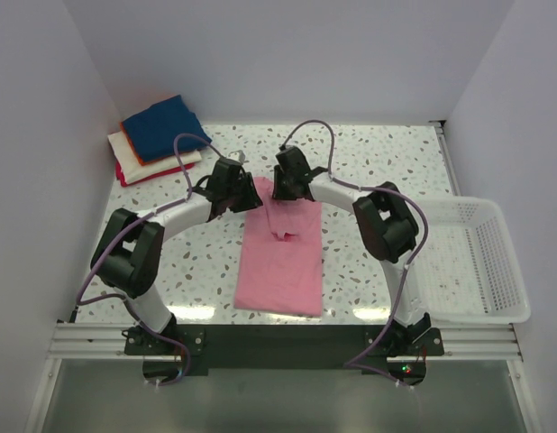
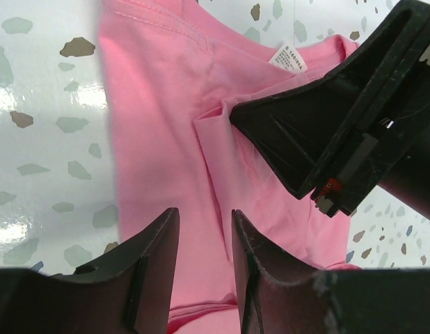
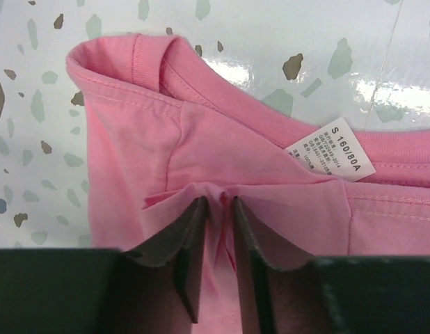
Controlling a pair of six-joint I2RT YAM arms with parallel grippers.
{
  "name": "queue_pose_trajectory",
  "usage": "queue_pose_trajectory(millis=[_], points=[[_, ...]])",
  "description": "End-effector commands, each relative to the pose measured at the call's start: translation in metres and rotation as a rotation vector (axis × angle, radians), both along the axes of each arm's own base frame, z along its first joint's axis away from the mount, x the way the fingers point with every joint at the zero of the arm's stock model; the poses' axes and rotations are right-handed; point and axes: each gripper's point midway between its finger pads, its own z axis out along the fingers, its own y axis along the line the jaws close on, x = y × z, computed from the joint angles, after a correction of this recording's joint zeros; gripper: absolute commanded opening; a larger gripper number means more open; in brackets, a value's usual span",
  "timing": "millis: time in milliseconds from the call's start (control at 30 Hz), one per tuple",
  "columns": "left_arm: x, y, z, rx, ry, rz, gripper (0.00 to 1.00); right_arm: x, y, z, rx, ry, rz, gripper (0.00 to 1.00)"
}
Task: Fold and stack the t-shirts
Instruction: Fold the tshirt
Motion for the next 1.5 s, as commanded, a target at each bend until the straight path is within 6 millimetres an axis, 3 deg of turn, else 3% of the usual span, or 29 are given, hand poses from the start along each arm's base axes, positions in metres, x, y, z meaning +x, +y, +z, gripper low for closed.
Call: queue_pose_trajectory(millis=[0,200,467,700,900,1033,1167,1267,1367,1467], points=[[0.007,-0.003,0.019,-0.021,-0.057,-0.017,0.41,0.009,0.010,0.014,0.022,-0.032,0.012,0.24],[0.008,-0.004,0.020,-0.023,-0.059,-0.019,0.41,0.010,0.001,0.044,0.022,-0.086,-0.022,0.09],[0.010,-0.008,0.018,-0.030,-0.054,-0.031,0.41,0.012,-0.016,0.080,-0.001,-0.151,-0.073,0.06],[0.011,-0.014,0.015,-0.045,-0.049,-0.052,0.41,0.013,-0.032,0.086,-0.058,-0.176,-0.116,0.06],[0.012,-0.022,0.011,-0.058,-0.040,-0.085,0.41,0.014,-0.042,0.077,-0.115,-0.163,-0.136,0.07],[0.010,-0.028,0.009,-0.066,-0.041,-0.104,0.43,0.012,-0.049,0.063,-0.167,-0.134,-0.154,0.12],[0.011,-0.037,0.017,-0.094,-0.077,-0.133,0.45,0.012,-0.051,0.064,-0.171,-0.128,-0.151,0.34],[0.014,-0.042,0.027,-0.112,-0.114,-0.148,0.45,0.008,-0.056,0.080,-0.162,-0.147,-0.158,0.46],[0.020,-0.046,0.032,-0.115,-0.136,-0.158,0.45,-0.003,-0.066,0.098,-0.169,-0.152,-0.168,0.49],[0.026,-0.052,0.029,-0.104,-0.138,-0.167,0.44,-0.023,-0.070,0.107,-0.134,-0.143,-0.154,0.45]])
